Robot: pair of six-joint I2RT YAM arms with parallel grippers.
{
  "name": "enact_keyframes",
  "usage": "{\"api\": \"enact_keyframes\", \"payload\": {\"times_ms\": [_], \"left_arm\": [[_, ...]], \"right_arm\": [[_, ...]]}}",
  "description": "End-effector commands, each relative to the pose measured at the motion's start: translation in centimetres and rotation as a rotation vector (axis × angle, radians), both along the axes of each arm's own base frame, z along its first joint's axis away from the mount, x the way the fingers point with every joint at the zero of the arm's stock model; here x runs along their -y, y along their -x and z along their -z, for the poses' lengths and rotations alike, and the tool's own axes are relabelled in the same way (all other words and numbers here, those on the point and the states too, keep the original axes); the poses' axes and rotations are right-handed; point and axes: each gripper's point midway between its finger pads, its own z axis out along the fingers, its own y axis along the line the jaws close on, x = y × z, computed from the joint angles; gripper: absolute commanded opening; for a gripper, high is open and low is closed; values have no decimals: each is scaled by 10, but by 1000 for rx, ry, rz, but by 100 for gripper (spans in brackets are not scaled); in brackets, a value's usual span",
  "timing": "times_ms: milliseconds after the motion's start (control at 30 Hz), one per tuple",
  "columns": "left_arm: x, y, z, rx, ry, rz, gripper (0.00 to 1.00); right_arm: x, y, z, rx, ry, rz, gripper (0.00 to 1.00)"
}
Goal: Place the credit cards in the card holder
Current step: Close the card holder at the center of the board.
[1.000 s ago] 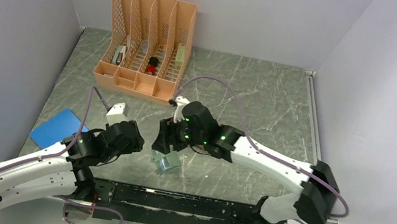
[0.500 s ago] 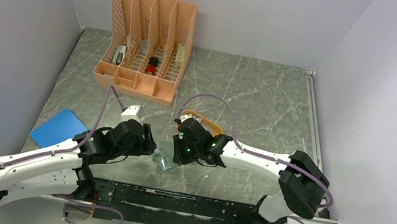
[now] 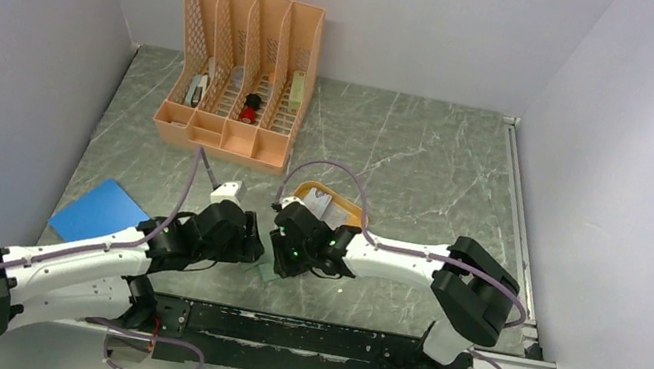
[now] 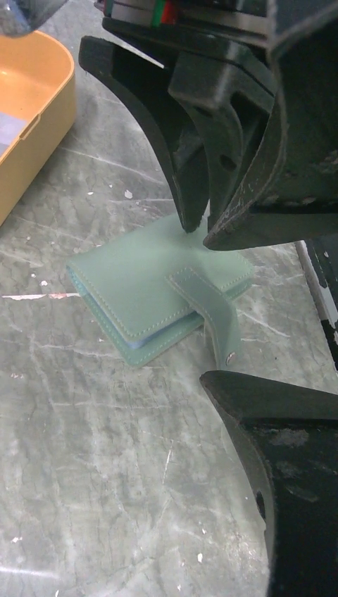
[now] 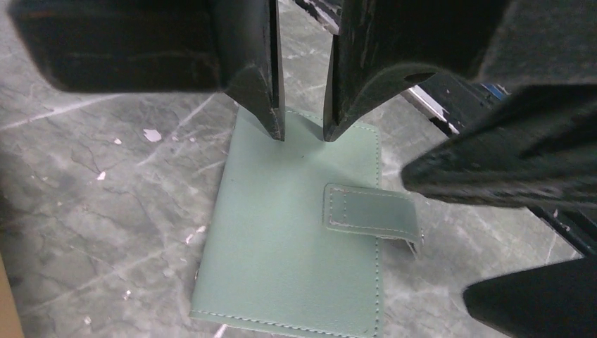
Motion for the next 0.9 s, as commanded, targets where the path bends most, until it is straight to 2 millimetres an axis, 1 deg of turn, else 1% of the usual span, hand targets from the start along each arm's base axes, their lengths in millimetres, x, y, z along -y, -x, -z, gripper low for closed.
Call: {"api": "enact_keyframes", "payload": {"times_ms": [0, 133, 233, 367, 400, 600, 833, 867], "left_arm": [[9, -1, 5, -3, 22, 27, 68], [9, 1, 22, -41, -15, 29, 67], [4, 1, 34, -70, -64, 11, 63], [2, 1, 42, -78, -87, 4, 59], [1, 1, 43, -77, -89, 2, 56], [-4, 2, 48, -83, -112, 1, 28], [-14, 8, 59, -99, -155, -5, 6], [-18, 8, 61, -101, -167, -11, 5]], "right_arm": [[-2, -2, 11, 32, 52, 19, 32], [-4, -2, 14, 32, 53, 29, 34], [-4, 0, 16, 26, 50, 31, 35], [-3, 1, 18, 22, 52, 31, 35], [-3, 1, 18, 22, 50, 32, 35], [-6, 1, 13, 22, 36, 33, 35], [-10, 1, 7, 17, 16, 39, 35], [-10, 1, 4, 16, 10, 43, 35]]}}
